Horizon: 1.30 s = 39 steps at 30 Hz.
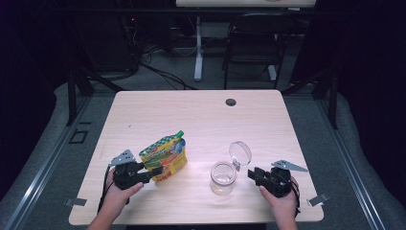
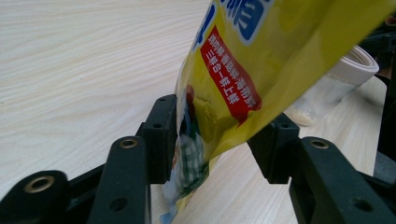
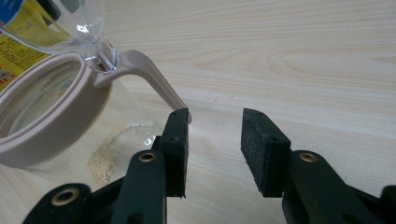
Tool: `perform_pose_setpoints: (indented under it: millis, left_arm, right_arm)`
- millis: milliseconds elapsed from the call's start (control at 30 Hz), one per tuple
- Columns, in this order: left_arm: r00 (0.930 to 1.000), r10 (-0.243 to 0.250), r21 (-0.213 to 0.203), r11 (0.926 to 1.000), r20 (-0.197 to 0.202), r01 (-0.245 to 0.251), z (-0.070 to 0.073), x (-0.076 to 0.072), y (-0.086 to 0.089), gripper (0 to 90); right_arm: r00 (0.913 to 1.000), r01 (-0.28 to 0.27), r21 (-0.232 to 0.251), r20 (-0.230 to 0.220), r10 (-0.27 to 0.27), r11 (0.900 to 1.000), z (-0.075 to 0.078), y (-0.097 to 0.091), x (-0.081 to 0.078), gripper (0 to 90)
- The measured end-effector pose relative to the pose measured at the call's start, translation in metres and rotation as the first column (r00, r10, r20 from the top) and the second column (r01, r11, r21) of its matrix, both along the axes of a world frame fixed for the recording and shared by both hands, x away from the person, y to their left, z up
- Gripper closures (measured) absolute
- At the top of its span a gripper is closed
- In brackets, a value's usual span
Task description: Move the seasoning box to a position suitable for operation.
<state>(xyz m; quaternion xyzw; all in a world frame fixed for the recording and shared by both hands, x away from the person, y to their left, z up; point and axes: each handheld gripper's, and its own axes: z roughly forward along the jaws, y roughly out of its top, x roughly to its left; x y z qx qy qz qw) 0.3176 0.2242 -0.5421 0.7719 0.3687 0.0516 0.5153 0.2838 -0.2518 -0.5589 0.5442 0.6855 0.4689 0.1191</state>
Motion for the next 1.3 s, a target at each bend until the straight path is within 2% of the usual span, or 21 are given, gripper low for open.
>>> perform_pose_setpoints:
  millis: [267,367,400,933,1300]
  left_arm:
    - [0.9995,-0.018,-0.017,0.9997,-0.026,0.018,-0.005,0.008,-0.004,49.5]
    - [0.9991,-0.03,0.0,0.9996,-0.029,0.03,-0.007,0.01,-0.006,47.6]
    - [0.9993,-0.021,-0.007,0.9998,-0.032,0.021,-0.009,0.01,-0.008,46.7]
    - [0.9994,-0.018,0.018,0.9997,-0.028,0.018,-0.019,0.02,-0.019,38.1]
    - [0.999,-0.031,0.018,0.9993,-0.032,0.032,-0.024,0.024,-0.021,36.9]
  right_arm:
    - [0.9997,0.023,0.002,0.0,-0.023,0.9997,0.0,-0.008,-0.008,61.8]
    - [0.9995,0.033,0.002,-0.002,-0.033,0.9995,0.0,-0.01,-0.009,61.6]
    - [0.9994,0.035,0.003,-0.003,-0.035,0.9994,-0.001,-0.01,-0.01,61.6]
    - [0.9986,0.053,0.003,-0.011,-0.053,0.9986,-0.003,-0.016,-0.015,60.7]
    - [0.9979,0.064,-0.005,-0.008,-0.064,0.9979,-0.002,-0.018,-0.021,60.5]
